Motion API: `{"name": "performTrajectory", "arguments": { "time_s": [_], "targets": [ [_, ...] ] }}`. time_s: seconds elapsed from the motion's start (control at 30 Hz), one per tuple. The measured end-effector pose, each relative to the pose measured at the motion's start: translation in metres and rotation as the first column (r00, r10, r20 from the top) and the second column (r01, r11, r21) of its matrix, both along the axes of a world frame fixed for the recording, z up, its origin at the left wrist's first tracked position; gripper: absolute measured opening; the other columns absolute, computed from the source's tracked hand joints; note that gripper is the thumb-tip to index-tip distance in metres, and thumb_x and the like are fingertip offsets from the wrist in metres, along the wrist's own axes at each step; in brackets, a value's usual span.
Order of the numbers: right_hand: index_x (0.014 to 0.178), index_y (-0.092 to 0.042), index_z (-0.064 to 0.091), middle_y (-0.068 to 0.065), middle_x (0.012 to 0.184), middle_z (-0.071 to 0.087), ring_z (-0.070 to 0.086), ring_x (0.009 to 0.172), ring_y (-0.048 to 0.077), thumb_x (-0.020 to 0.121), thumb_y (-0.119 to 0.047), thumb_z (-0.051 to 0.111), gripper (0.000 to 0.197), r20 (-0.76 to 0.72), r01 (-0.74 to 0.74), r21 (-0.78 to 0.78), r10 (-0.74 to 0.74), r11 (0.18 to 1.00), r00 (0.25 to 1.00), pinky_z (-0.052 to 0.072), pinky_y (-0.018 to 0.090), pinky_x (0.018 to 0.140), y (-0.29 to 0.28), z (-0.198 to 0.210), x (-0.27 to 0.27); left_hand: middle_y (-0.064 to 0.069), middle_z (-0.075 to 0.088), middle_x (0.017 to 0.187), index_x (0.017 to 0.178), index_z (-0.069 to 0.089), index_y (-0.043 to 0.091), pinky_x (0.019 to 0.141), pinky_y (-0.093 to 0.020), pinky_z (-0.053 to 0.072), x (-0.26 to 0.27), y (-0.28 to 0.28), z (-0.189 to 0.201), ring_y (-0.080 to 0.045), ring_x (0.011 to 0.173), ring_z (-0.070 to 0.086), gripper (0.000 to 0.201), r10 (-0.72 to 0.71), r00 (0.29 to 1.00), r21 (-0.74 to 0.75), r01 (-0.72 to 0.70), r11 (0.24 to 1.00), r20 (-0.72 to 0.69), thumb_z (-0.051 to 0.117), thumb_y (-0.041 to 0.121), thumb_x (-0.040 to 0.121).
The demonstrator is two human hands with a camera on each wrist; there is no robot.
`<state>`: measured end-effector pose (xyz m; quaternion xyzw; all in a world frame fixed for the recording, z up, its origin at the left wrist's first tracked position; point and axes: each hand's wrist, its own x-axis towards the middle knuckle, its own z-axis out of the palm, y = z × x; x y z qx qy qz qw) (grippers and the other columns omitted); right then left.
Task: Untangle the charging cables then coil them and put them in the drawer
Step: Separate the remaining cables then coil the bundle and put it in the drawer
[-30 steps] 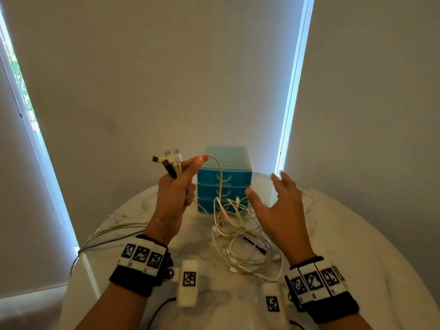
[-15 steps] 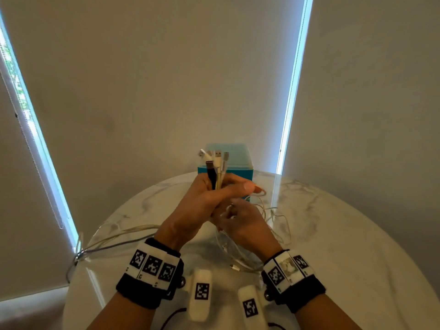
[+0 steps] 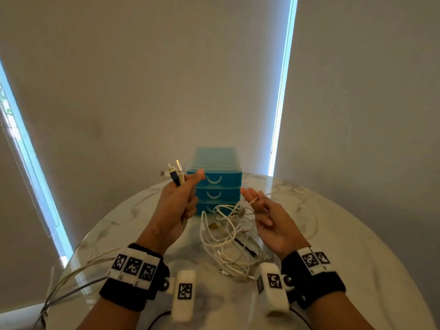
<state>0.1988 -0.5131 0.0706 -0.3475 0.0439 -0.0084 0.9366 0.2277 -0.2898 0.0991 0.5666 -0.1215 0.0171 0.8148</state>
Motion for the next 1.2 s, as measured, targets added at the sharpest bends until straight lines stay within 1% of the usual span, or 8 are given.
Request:
{"name": "performTrajectory", "arguments": {
  "time_s": [0.1,0.23,0.4,0.6,0.77,0.9,1.1,1.2],
  "targets": [
    [0.146,0.002,0.049,0.027,0.132,0.072,0.081,0.1,0.022,0.113,-0.004,0.043,0.034,0.02,-0.033,0.246,0.03,0.969,0.999,0.064,0.017,0.066,-0.002,-0.002,-0.002,0.007,0.029,0.062,0.115,0.066,0.009,0.041,-0.022,0.021,0.005,-0.005,-0.013,-0.008,0.05,0.022,0.026,-0.027,0.998,0.062,0.031,0.998,-0.064,0.068,0.032,0.104],
    [0.137,-0.004,0.042,0.033,0.138,0.066,0.071,0.128,0.033,0.108,0.006,0.036,0.031,0.131,-0.085,0.395,0.036,0.915,0.991,0.065,0.024,0.081,0.013,0.007,-0.01,0.006,0.033,0.065,0.116,0.064,0.009,0.045,-0.023,0.022,0.004,-0.016,-0.02,-0.01,0.052,0.025,0.021,-0.132,0.99,0.2,0.141,0.97,-0.059,0.071,0.019,0.099],
    [0.129,-0.006,0.047,0.03,0.137,0.066,0.073,0.112,0.033,0.068,0.028,0.073,0.074,0.219,-0.178,0.53,0.068,0.829,0.973,0.062,0.031,0.079,0.02,0.011,-0.011,0.006,0.034,0.067,0.121,0.068,0.01,0.046,-0.021,0.026,-0.002,-0.024,-0.022,-0.008,0.052,0.027,0.04,-0.257,0.966,0.174,0.257,0.95,-0.025,0.071,0.013,0.081],
    [0.161,-0.003,0.035,0.028,0.14,0.065,0.078,0.103,0.034,0.109,0.003,0.028,0.053,0.234,-0.17,0.645,0.019,0.745,0.972,0.067,0.037,0.07,0.02,0.015,-0.014,0.004,0.04,0.071,0.134,0.067,0.014,0.052,-0.023,0.033,-0.005,-0.026,-0.025,-0.01,0.057,0.033,0.046,-0.242,0.964,0.211,0.214,0.954,0.114,0.078,0.018,0.09],
    [0.132,-0.004,0.05,0.031,0.143,0.064,0.07,0.119,0.029,0.111,0.0,0.033,0.027,0.209,-0.188,0.427,0.106,0.885,0.972,0.065,0.028,0.073,0.033,0.012,-0.017,0.012,0.05,0.057,0.133,0.074,0.022,0.051,-0.017,0.037,-0.012,-0.036,-0.024,-0.001,0.052,0.043,0.038,-0.01,0.972,0.258,-0.052,0.965,0.234,0.062,0.044,0.105],
    [0.15,-0.002,0.047,0.027,0.141,0.067,0.073,0.117,0.026,0.112,-0.005,0.042,0.038,0.17,-0.22,0.126,0.197,0.967,0.966,0.064,0.024,0.074,0.043,0.005,-0.015,0.013,0.059,0.056,0.118,0.076,0.008,0.053,-0.009,0.042,-0.014,-0.031,-0.018,0.005,0.054,0.057,0.037,0.161,0.971,0.107,-0.182,0.977,0.179,0.055,0.038,0.11],
    [0.137,0.001,0.065,0.019,0.132,0.075,0.075,0.089,0.016,0.113,-0.022,0.049,0.037,0.129,-0.336,-0.47,0.439,0.817,0.889,0.059,0.023,0.074,0.027,0.02,-0.028,0.014,0.043,0.055,0.108,0.068,0.015,0.048,-0.021,0.034,0.0,-0.007,-0.012,-0.002,0.046,0.038,0.034,0.292,0.956,-0.161,-0.284,0.945,0.027,0.052,0.046,0.11],
    [0.126,-0.006,0.074,0.015,0.118,0.079,0.066,0.075,0.014,0.108,-0.021,0.06,0.027,0.27,-0.061,-0.471,0.209,0.88,0.94,0.053,0.023,0.064,0.016,0.029,-0.029,0.01,0.036,0.057,0.103,0.067,0.019,0.045,-0.02,0.03,0.007,0.0,-0.011,-0.005,0.05,0.03,0.032,0.299,0.954,-0.239,-0.296,0.925,-0.024,0.052,0.047,0.109]
  ]
}}
